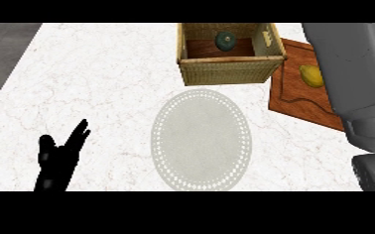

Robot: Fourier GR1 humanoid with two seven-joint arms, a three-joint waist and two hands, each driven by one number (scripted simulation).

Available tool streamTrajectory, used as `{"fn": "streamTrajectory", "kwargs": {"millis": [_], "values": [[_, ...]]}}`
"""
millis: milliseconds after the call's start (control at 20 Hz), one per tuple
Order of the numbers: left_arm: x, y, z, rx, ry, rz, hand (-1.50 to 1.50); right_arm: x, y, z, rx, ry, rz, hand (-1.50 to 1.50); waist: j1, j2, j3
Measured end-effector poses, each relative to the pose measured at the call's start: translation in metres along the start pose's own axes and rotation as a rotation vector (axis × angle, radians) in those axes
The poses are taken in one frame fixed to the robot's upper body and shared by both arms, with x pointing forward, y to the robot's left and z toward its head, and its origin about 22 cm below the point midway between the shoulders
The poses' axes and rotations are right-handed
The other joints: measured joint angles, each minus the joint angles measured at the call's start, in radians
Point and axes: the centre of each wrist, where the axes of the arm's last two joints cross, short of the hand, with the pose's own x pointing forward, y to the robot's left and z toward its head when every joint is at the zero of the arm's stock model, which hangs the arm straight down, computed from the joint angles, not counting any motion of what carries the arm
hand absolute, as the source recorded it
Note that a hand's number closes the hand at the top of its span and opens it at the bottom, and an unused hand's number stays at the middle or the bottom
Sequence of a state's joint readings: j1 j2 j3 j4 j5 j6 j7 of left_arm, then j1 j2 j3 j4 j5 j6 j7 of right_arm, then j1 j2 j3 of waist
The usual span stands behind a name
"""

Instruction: Pick the squash from the placemat and place it in the basket

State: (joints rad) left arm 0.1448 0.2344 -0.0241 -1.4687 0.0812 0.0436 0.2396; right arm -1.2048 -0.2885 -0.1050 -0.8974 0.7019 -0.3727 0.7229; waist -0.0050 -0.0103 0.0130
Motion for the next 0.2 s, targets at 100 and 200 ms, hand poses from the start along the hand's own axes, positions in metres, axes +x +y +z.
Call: {"fn": "streamTrajectory", "kwargs": {"millis": [100, 200], "values": [[-0.001, 0.003, 0.002, -0.001, -0.005, 0.000, 0.00, -0.004, -0.018, -0.007, -0.031, 0.025, -0.014, -1.50, -0.002, -0.001, -0.001], [0.000, 0.003, 0.003, 0.000, 0.001, 0.001, 0.00, -0.011, -0.036, -0.011, -0.053, 0.046, -0.016, -1.50, -0.006, -0.002, -0.002]]}}
